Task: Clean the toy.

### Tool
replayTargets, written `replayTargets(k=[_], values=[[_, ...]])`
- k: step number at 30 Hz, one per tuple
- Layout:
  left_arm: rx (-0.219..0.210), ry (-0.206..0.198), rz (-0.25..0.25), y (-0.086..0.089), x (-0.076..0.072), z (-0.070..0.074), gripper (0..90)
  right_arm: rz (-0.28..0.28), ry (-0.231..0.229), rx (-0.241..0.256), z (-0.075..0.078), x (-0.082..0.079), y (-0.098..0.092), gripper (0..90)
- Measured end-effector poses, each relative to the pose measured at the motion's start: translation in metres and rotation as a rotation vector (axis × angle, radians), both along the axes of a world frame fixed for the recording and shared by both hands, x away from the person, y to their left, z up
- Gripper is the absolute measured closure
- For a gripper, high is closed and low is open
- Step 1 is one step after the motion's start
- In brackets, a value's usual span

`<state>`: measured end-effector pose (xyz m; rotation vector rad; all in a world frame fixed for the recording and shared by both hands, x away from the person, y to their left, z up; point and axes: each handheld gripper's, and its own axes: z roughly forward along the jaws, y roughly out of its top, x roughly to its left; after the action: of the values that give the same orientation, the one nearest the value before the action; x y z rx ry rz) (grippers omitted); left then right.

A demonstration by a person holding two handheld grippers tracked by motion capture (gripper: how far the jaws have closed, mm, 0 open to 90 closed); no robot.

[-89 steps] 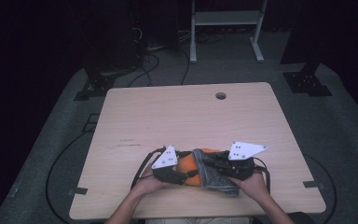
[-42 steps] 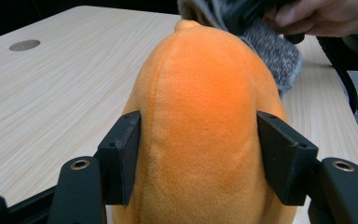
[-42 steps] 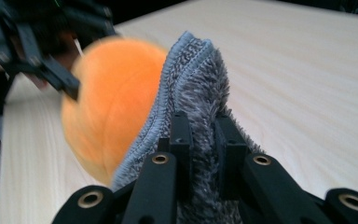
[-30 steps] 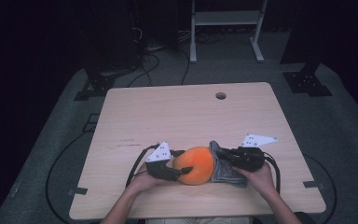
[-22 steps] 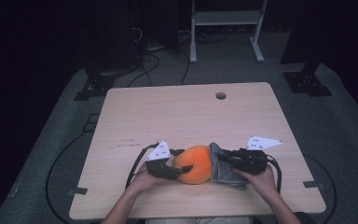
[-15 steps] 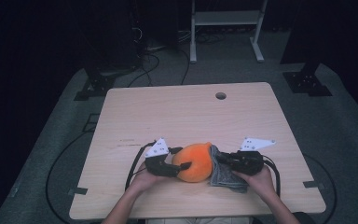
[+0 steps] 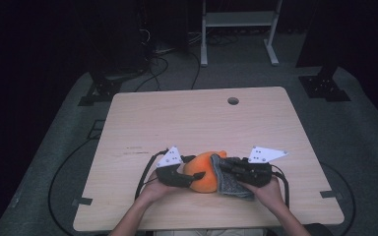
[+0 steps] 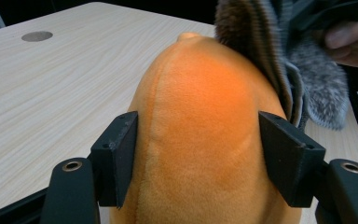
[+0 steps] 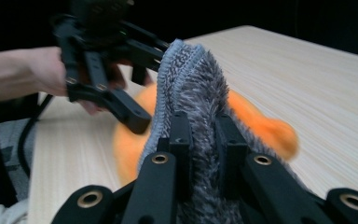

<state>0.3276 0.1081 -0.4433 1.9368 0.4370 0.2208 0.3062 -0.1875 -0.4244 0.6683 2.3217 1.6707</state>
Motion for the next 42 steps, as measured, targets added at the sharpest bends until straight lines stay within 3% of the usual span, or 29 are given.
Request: replayTargets(k=[4, 7, 8, 9, 10, 11, 15, 16, 18, 20, 22, 23, 24, 29, 31, 34, 36, 42], values=[[0.003, 0.005, 0.003, -0.001, 0.001, 0.001, 32.4, -0.063, 0.044, -0.025, -0.004, 0.007, -0.014, 79.4], [0.005, 0.002, 0.005, -0.001, 0.001, 0.001, 32.3, -0.068, 0.046, -0.019, -0.003, 0.006, -0.019, 79.2], [0.004, 0.000, 0.006, -0.001, 0.001, 0.001, 32.4, -0.027, 0.041, 0.063, 0.002, 0.003, -0.021, 79.1], [0.004, -0.002, 0.006, -0.002, 0.001, 0.001, 32.4, -0.027, 0.041, 0.063, 0.002, 0.003, -0.021, 79.1], [-0.004, -0.006, 0.013, -0.006, 0.001, 0.001, 32.0, 0.011, 0.005, 0.102, 0.011, -0.002, -0.016, 79.2], [-0.001, -0.011, 0.011, -0.008, 0.001, 0.002, 31.9, 0.025, -0.010, 0.110, 0.015, -0.004, -0.012, 79.2], [0.022, -0.054, -0.011, -0.016, -0.005, 0.004, 32.6, 0.051, -0.043, 0.063, 0.018, -0.007, 0.003, 79.2], [0.022, -0.054, -0.011, -0.016, -0.005, 0.004, 33.0, 0.051, -0.043, 0.063, 0.018, -0.007, 0.003, 79.2], [0.044, -0.080, -0.029, -0.020, -0.010, 0.007, 33.5, 0.028, -0.029, 0.009, 0.011, -0.003, 0.005, 79.4], [0.045, -0.080, -0.029, -0.020, -0.010, 0.007, 33.5, 0.019, -0.028, 0.001, 0.008, 0.000, 0.002, 79.5], [0.041, -0.073, -0.025, -0.021, -0.009, 0.007, 33.5, -0.007, 0.003, 0.003, 0.007, 0.004, -0.005, 79.5], [0.038, -0.064, -0.023, -0.020, -0.008, 0.007, 33.4, -0.048, -0.011, -0.029, 0.008, 0.004, -0.010, 79.5], [0.037, -0.063, -0.021, -0.020, -0.008, 0.007, 33.3, -0.051, -0.014, -0.026, 0.009, 0.004, -0.012, 79.5], [0.041, -0.070, -0.024, -0.021, -0.008, 0.007, 33.1, -0.010, -0.053, 0.016, 0.015, -0.003, -0.007, 79.4], [0.037, -0.066, -0.036, -0.021, -0.008, 0.008, 32.3, -0.015, -0.062, -0.032, 0.014, -0.002, 0.000, 79.1], [0.017, -0.031, -0.047, -0.021, -0.006, 0.009, 22.1, -0.016, -0.025, -0.012, 0.006, 0.002, -0.004, 79.3], [0.017, -0.029, -0.046, -0.021, -0.005, 0.011, 12.9, -0.022, -0.029, -0.020, 0.006, 0.001, -0.006, 79.3], [-0.008, 0.025, -0.044, -0.009, 0.001, 0.012, 8.4, -0.030, -0.021, -0.003, 0.004, 0.001, -0.012, 79.2]])
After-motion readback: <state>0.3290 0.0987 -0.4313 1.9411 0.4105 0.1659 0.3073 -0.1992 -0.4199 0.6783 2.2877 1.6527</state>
